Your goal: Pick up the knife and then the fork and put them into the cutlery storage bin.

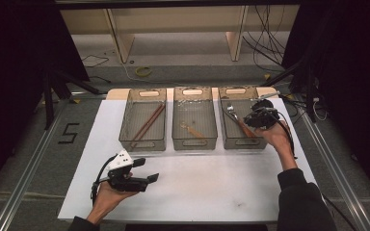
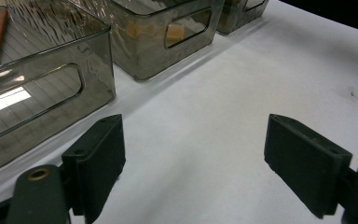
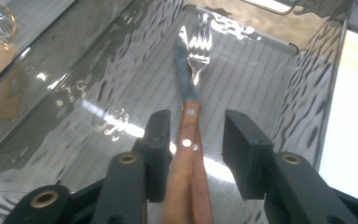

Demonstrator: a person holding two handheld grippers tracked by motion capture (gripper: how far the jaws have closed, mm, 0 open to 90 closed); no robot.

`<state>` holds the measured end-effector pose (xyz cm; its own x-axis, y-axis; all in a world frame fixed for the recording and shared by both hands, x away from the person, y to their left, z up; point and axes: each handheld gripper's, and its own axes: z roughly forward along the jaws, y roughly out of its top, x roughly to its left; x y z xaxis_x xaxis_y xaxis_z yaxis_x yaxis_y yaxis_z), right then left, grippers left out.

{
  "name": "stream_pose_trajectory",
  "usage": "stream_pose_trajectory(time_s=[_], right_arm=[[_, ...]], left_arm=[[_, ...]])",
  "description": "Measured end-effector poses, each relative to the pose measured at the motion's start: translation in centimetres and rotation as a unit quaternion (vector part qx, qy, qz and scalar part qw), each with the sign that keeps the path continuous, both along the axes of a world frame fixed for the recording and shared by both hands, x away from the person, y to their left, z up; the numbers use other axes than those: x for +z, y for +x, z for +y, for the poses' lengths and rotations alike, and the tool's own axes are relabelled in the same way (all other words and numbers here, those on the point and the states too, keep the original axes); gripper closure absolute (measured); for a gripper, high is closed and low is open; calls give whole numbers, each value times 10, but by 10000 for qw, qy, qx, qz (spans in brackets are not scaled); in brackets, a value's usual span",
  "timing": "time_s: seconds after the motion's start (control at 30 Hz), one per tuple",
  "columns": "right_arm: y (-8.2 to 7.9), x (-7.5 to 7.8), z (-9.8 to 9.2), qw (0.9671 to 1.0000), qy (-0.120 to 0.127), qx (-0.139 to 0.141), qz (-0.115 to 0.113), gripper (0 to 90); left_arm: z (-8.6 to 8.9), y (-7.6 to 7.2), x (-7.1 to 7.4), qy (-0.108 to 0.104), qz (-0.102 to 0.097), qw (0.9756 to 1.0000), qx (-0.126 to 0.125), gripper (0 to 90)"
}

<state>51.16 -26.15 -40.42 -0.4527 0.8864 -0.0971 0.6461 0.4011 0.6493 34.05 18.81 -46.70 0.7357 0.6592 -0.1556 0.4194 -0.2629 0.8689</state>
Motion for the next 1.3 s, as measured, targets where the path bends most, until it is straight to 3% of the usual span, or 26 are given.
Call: stream_pose_trajectory(time_s=[0.13, 0.43, 0.53, 0.9, 1.13, 1.3], right_arm=[[-5, 3, -1, 10000, 23, 44, -61, 554], [-26, 17, 4, 9973, 584, 307, -307, 445], [-35, 19, 9, 9961, 671, 437, -362, 404], [-73, 13, 14, 9874, 1307, 763, -462, 335], [-83, 8, 10, 9809, 1693, 861, -423, 315], [-90, 4, 10, 9778, 1831, 940, -404, 301]], left_arm=[[0, 0, 0, 19, -3, 10000, -11, 196], [0, 0, 0, -4, 2, 10000, -2, 195], [0, 0, -1, -1, 9, 10000, -10, 195], [0, 3, -1, -13, 38, 10000, -6, 194], [-4, 5, -2, 14, 49, 10000, -46, 193], [-4, 5, -3, 9, 75, 10000, -40, 193]])
